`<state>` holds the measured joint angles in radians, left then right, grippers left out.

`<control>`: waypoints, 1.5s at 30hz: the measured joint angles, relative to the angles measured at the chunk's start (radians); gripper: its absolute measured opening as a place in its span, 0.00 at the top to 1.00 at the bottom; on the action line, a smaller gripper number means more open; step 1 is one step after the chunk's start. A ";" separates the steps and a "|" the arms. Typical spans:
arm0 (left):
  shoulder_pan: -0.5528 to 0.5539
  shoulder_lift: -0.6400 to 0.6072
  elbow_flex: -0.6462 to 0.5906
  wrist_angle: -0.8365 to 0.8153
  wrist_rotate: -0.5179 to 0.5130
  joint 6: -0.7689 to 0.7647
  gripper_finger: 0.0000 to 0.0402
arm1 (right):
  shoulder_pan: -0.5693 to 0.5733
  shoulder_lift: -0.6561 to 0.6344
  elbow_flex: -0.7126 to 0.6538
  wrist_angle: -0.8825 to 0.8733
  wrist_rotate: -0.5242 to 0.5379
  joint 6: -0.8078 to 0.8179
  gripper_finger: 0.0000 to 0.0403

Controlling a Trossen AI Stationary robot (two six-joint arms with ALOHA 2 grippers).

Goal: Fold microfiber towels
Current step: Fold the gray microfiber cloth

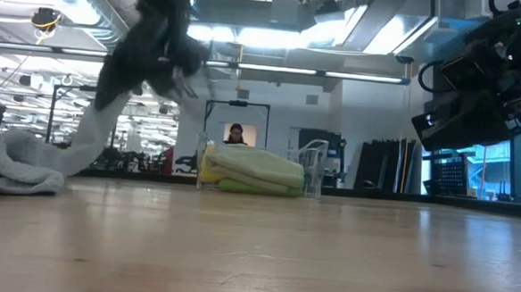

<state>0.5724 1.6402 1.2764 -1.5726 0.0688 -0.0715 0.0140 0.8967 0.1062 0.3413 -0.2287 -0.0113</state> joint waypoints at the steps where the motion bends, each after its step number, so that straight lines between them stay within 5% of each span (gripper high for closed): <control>1: -0.032 -0.039 0.015 0.007 0.038 -0.036 1.00 | 0.000 0.000 0.000 0.001 0.000 0.000 0.94; 4: -0.153 -0.126 0.107 -0.002 0.121 -0.160 1.00 | 0.000 0.000 0.000 0.004 0.000 -0.002 0.94; 12: -0.537 -0.184 0.461 0.081 0.122 -0.481 1.00 | 0.002 0.000 0.000 0.106 -0.011 -0.016 0.94; 16: -0.719 -0.180 0.567 0.285 0.072 -0.499 1.00 | 0.018 0.000 0.000 0.278 -0.076 0.009 0.94; 21: -0.866 -0.163 0.588 0.434 -0.020 -0.467 1.00 | 0.045 0.003 0.001 0.472 -0.023 0.008 0.94; 26: -0.902 -0.147 0.587 0.381 -0.100 -0.460 1.00 | 0.093 0.007 0.030 0.502 -0.016 -0.016 0.86; 33: -0.860 -0.142 0.588 0.411 -0.105 -0.394 1.00 | 0.215 0.059 0.146 0.507 -0.017 0.076 0.56; 38: -0.816 -0.142 0.588 0.425 -0.112 -0.335 1.00 | 0.324 0.216 0.266 0.510 -0.002 0.035 0.41; 45: -0.784 -0.123 0.588 0.533 -0.028 -0.292 1.00 | 0.364 0.527 0.450 0.501 0.131 -0.165 0.41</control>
<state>-0.2111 1.5169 1.8645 -1.0400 0.0409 -0.3636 0.3782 1.4234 0.5560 0.8421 -0.0975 -0.1764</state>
